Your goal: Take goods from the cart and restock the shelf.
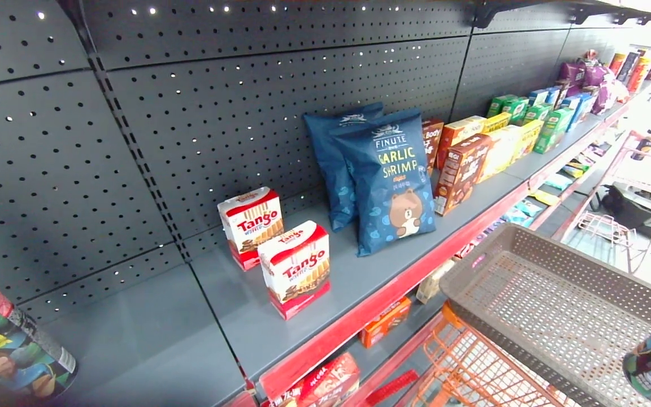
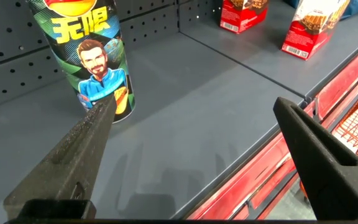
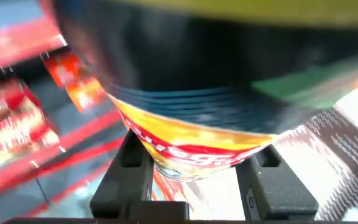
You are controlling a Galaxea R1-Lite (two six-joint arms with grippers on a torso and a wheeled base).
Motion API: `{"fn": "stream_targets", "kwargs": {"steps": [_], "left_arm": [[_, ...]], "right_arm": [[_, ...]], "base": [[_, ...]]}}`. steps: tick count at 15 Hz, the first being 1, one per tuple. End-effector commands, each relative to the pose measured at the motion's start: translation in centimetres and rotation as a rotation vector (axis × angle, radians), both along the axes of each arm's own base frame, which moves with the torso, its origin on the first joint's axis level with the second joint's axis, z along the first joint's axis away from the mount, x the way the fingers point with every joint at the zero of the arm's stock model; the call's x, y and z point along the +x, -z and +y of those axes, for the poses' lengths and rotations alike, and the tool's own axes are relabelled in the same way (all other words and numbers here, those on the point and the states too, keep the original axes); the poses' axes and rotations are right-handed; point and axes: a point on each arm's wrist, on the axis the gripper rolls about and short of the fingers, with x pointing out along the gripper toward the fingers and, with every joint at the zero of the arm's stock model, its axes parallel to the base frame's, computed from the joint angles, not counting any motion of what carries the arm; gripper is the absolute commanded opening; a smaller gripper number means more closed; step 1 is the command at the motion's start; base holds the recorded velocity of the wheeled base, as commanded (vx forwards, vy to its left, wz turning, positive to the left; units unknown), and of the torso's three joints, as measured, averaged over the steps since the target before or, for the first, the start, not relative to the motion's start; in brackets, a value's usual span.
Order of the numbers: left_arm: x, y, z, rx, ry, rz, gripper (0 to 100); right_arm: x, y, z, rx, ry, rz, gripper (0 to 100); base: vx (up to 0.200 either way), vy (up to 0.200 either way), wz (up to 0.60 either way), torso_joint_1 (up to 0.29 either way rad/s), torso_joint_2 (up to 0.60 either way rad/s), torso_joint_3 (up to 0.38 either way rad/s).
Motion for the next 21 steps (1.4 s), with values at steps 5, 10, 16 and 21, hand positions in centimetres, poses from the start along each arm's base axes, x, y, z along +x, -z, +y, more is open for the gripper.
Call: {"fn": "stream_targets", "kwargs": {"steps": [5,10,16,21], "left_arm": [[0.0,0.0,0.0,0.000,0.000,-0.001,100],[0.0,0.0,0.0,0.000,0.000,-0.001,100],[0.0,0.0,0.0,0.000,0.000,-0.001,100],[0.0,0.0,0.0,0.000,0.000,-0.001,100]], "right_arm": [[-3.1,0.7,0.1,-0.012,-0.016,-0.126,0],[-3.1,0.8,0.1,-0.011,-0.023,-0.128,0],[-4.5,0.6,0.2,0.003,-0.138,-0.210,0],[-6.8,2.5,-0.3,0.017,-0.259,-0.205,0]], "base": [[0.000,0.000,0.60,0.001,0.00,0.006],[0.000,0.000,0.60,0.004,0.00,0.003],[0.000,0.000,0.30,0.001,0.00,0.000],[0.000,0.000,0.00,0.000,0.00,0.000]]}}
